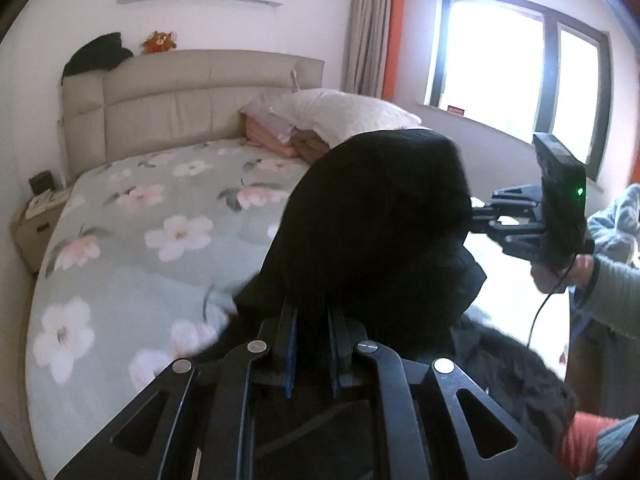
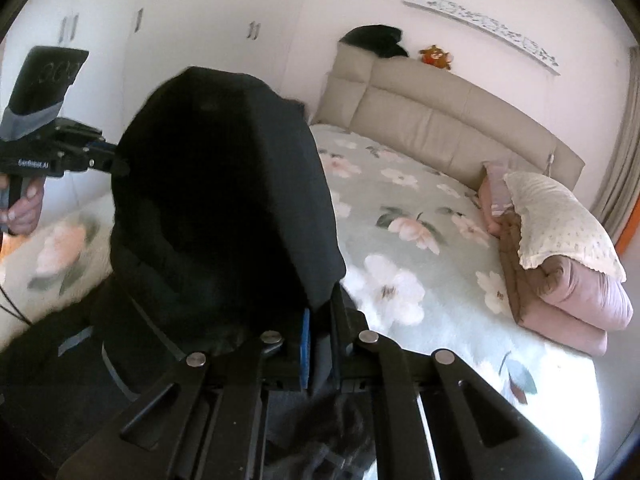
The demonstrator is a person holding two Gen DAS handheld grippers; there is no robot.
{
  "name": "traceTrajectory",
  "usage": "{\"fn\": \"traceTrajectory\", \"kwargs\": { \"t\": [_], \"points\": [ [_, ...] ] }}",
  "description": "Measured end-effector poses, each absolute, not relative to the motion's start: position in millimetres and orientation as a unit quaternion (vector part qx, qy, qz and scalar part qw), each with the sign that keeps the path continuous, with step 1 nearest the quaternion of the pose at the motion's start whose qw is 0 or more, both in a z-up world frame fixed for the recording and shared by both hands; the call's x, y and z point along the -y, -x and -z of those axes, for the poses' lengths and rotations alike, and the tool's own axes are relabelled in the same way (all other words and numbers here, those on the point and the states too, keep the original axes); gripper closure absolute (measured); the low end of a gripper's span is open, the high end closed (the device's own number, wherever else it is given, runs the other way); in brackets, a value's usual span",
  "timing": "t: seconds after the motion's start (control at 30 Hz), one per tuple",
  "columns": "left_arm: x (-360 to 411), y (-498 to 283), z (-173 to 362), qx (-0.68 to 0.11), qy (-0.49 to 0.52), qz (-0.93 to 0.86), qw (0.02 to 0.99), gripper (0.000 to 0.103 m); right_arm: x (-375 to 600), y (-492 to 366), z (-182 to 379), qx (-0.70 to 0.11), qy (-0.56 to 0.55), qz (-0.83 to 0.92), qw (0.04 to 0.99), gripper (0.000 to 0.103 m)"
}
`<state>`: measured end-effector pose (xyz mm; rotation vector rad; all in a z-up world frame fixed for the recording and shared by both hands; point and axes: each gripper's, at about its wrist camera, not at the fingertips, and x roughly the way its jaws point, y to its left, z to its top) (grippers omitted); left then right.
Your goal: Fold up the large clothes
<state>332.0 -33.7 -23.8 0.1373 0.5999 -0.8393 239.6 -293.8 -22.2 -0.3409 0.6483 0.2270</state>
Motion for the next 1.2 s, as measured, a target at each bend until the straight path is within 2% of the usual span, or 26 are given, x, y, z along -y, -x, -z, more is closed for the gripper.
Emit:
{"fn": "traceTrajectory", "kwargs": {
  "t": [0.23, 0.33, 0.4, 0.5, 0.53, 0.6, 0.63, 0.67, 0.73, 0.83, 0.93, 1.07, 1.2],
  "points": [
    [32.8, -292.9, 130.4, -0.345, -0.089, 0.356, 0.864, 0.088, 285.5, -201.5, 113.9, -0.352, 0.155, -0.075, 0.92, 0.093],
    [21.2, -294.2, 150.6, -0.417, -0.02, 0.376, 0.827, 0.088, 293.2, -186.8, 123.3, -0.378, 0.098, -0.054, 0.919, 0.092],
    [6.6, -281.5, 135.7, -0.413, 0.013, 0.375, 0.83, 0.088, 295.2, -173.6, 111.0, -0.387, 0.067, -0.057, 0.918, 0.091],
    [-6.2, -259.9, 92.1, -0.392, 0.018, 0.38, 0.838, 0.086, 286.5, -149.8, 75.9, -0.372, 0.092, -0.054, 0.922, 0.09],
    [-5.5, -253.7, 74.7, -0.377, 0.003, 0.376, 0.846, 0.08, 283.3, -142.0, 61.0, -0.361, 0.106, -0.05, 0.925, 0.088],
    [2.5, -251.3, 42.8, -0.346, -0.016, 0.363, 0.865, 0.059, 281.0, -135.8, 36.0, -0.35, 0.104, -0.05, 0.93, 0.067],
    [6.6, -250.7, 28.6, -0.329, -0.015, 0.361, 0.873, 0.044, 279.1, -131.0, 21.3, -0.337, 0.094, -0.056, 0.935, 0.059],
    [13.3, -256.2, 14.4, -0.311, -0.01, 0.362, 0.879, 0.041, 274.0, -127.1, 9.1, -0.324, 0.086, -0.063, 0.94, 0.049],
    [29.6, -272.3, -4.3, -0.288, 0.001, 0.371, 0.883, 0.041, 264.5, -130.2, -10.2, -0.304, 0.074, -0.076, 0.947, 0.048],
    [52.1, -305.5, -8.1, -0.292, 0.015, 0.364, 0.884, 0.041, 249.3, -158.6, -19.8, -0.298, 0.058, -0.092, 0.948, 0.047],
    [75.2, -349.0, 20.2, -0.35, 0.039, 0.368, 0.86, 0.042, 246.3, -215.4, 1.8, -0.325, 0.015, -0.078, 0.942, 0.047],
    [98.7, -351.4, 100.3, -0.464, 0.057, 0.462, 0.754, 0.043, 266.9, -264.3, 60.4, -0.406, -0.099, -0.132, 0.899, 0.047],
    [108.3, -297.8, 166.6, -0.497, -0.059, 0.449, 0.741, 0.043, 267.2, -251.1, 131.6, -0.492, -0.087, -0.158, 0.852, 0.048]
  ]
}}
